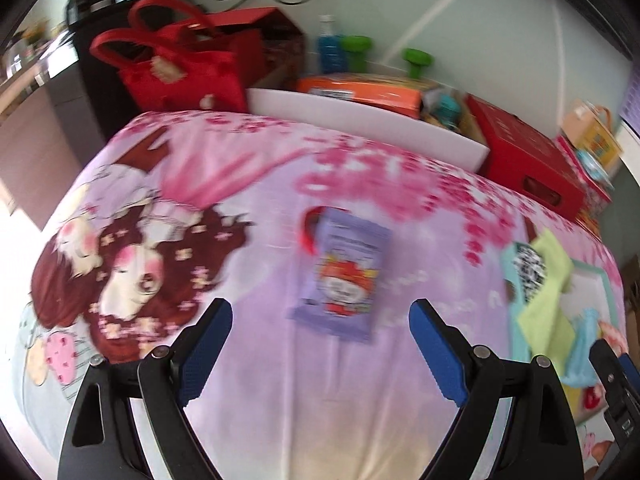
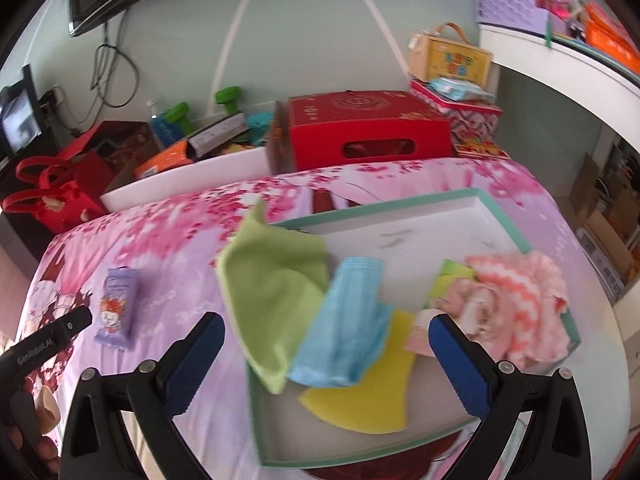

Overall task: Organize soft objects
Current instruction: 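Withdraw both tools from the tray toward the wipes pack and tape roll, then grasp the purple baby-wipes pack with the right tool while the left tool grasps the red tape roll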

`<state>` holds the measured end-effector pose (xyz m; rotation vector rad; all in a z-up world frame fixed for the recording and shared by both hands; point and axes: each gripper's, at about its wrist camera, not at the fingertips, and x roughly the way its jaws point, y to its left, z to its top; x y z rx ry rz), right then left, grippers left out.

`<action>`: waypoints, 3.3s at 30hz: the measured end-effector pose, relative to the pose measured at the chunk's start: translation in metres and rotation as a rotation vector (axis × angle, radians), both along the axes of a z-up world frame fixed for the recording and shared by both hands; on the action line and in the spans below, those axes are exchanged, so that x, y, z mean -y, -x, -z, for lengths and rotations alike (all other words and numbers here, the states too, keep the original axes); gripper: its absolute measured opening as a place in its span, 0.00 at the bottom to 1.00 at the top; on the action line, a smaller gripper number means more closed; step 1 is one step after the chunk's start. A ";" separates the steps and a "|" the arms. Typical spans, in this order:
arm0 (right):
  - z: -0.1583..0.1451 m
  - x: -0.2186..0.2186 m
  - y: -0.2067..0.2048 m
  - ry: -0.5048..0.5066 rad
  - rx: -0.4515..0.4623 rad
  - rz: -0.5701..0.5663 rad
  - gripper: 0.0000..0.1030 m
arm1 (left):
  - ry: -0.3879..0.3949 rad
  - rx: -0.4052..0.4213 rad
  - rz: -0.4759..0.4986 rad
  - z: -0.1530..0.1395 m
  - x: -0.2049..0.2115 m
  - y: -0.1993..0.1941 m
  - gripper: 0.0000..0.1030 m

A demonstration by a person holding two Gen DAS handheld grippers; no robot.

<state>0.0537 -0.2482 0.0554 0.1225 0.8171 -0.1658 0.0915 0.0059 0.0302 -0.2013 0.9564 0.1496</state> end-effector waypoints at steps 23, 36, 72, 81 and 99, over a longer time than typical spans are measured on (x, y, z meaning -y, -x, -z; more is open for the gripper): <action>0.022 -0.128 -0.025 -0.019 -0.003 -0.269 1.00 | 0.014 -0.013 -0.144 0.009 -0.079 0.010 0.88; 0.035 -0.155 -0.030 -0.001 -0.035 -0.313 1.00 | 0.010 -0.040 -0.204 0.030 -0.104 0.000 0.88; 0.084 -0.215 -0.098 0.112 -0.136 -0.434 1.00 | 0.066 0.022 -0.200 0.051 -0.120 -0.041 0.88; 0.085 -0.189 -0.107 0.059 -0.129 -0.372 0.85 | 0.104 0.047 -0.123 0.050 -0.099 -0.056 0.88; 0.084 -0.156 -0.108 0.012 -0.132 -0.289 0.53 | 0.077 0.057 0.054 0.055 -0.046 -0.078 0.88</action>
